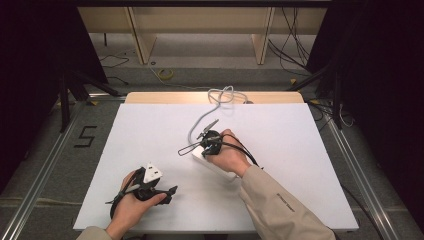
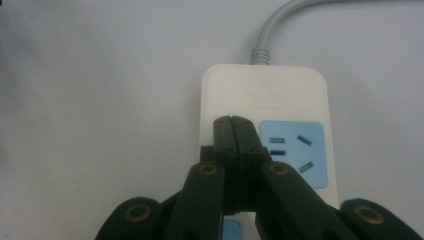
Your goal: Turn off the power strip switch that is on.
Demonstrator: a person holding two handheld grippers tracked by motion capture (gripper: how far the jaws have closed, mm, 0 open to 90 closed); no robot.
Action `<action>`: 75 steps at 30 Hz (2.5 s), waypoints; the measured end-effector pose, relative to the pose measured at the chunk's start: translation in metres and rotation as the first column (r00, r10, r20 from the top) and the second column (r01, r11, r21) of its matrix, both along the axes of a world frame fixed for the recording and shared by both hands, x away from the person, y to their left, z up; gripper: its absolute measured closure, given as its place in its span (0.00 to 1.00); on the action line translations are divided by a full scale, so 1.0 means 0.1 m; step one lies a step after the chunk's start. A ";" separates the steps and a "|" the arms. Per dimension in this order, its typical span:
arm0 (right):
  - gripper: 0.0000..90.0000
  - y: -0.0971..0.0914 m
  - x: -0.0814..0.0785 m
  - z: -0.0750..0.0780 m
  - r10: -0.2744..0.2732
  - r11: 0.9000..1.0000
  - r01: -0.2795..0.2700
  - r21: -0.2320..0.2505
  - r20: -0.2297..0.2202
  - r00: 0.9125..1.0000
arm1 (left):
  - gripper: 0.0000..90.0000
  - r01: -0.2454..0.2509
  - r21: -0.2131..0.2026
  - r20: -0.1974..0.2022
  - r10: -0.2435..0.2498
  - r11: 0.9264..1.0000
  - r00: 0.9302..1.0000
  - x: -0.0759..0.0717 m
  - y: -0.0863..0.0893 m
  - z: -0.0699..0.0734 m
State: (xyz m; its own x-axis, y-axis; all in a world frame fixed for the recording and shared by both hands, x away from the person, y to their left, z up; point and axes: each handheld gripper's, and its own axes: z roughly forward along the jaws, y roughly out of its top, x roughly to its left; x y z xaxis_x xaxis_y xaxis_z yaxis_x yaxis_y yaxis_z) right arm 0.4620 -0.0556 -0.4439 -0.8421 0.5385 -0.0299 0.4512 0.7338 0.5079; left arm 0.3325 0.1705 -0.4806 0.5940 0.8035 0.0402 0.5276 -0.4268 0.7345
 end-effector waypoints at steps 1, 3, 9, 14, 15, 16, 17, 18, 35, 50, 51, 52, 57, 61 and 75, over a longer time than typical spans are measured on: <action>1.00 0.00 0.00 0.00 -0.001 1.000 0.001 0.000 0.000 1.000 | 0.19 0.000 0.000 -0.001 0.000 1.000 1.000 0.00 0.00 0.00; 1.00 0.00 0.00 0.00 -0.002 1.000 0.002 0.002 -0.003 1.000 | 0.19 0.001 0.001 -0.001 -0.001 1.000 1.000 0.00 0.00 0.00; 1.00 0.02 -0.01 0.00 0.003 1.000 -0.003 -0.013 0.011 1.000 | 0.19 0.001 0.002 -0.001 -0.001 1.000 1.000 0.00 0.00 0.00; 1.00 0.03 -0.02 0.00 0.005 1.000 -0.005 -0.025 0.018 1.000 | 0.19 0.001 0.001 0.000 -0.001 1.000 1.000 0.00 -0.01 0.00; 1.00 0.03 -0.02 0.00 0.004 1.000 -0.004 -0.027 0.019 1.000 | 0.19 0.002 0.001 0.000 -0.002 1.000 1.000 0.00 -0.01 0.00; 1.00 0.03 -0.02 0.00 0.004 1.000 -0.004 -0.027 0.019 1.000 | 0.19 0.003 0.003 0.000 -0.003 1.000 1.000 0.00 -0.01 0.00; 1.00 0.04 -0.03 0.00 0.005 0.999 -0.004 -0.051 0.016 1.000 | 0.19 0.003 0.003 0.000 -0.003 1.000 1.000 0.00 -0.01 0.00; 1.00 0.04 -0.03 0.00 0.005 0.999 -0.004 -0.051 0.016 1.000 | 0.19 0.002 0.002 0.001 -0.002 1.000 1.000 0.00 -0.01 0.00; 1.00 0.02 -0.04 0.00 0.008 0.999 -0.007 -0.052 0.019 1.000 | 0.19 0.005 0.002 -0.001 -0.005 1.000 1.000 0.01 -0.02 0.00; 1.00 0.02 -0.04 0.00 0.007 0.999 -0.005 -0.050 0.021 1.000 | 0.19 0.008 0.005 0.001 -0.008 1.000 1.000 0.01 -0.02 0.00; 1.00 0.02 -0.04 0.00 0.008 0.999 -0.007 -0.050 0.021 1.000 | 0.19 0.008 0.004 0.001 -0.008 1.000 1.000 0.01 -0.02 0.00; 1.00 0.02 -0.04 0.00 0.012 0.999 -0.011 -0.052 0.021 1.000 | 0.19 0.007 0.004 0.001 -0.007 1.000 1.000 0.01 -0.02 0.00; 1.00 0.01 -0.04 0.00 0.009 0.999 -0.008 -0.046 0.017 1.000 | 0.19 0.007 0.003 -0.001 -0.007 1.000 1.000 0.01 -0.02 0.00; 1.00 0.01 -0.03 0.00 0.009 0.999 -0.008 -0.045 0.017 1.000 | 0.19 0.005 0.001 0.002 -0.005 1.000 1.000 0.01 -0.02 0.00; 1.00 0.00 -0.04 0.00 0.004 1.000 -0.003 -0.031 0.016 1.000 | 0.19 0.005 0.001 0.002 -0.005 1.000 1.000 0.01 -0.01 0.00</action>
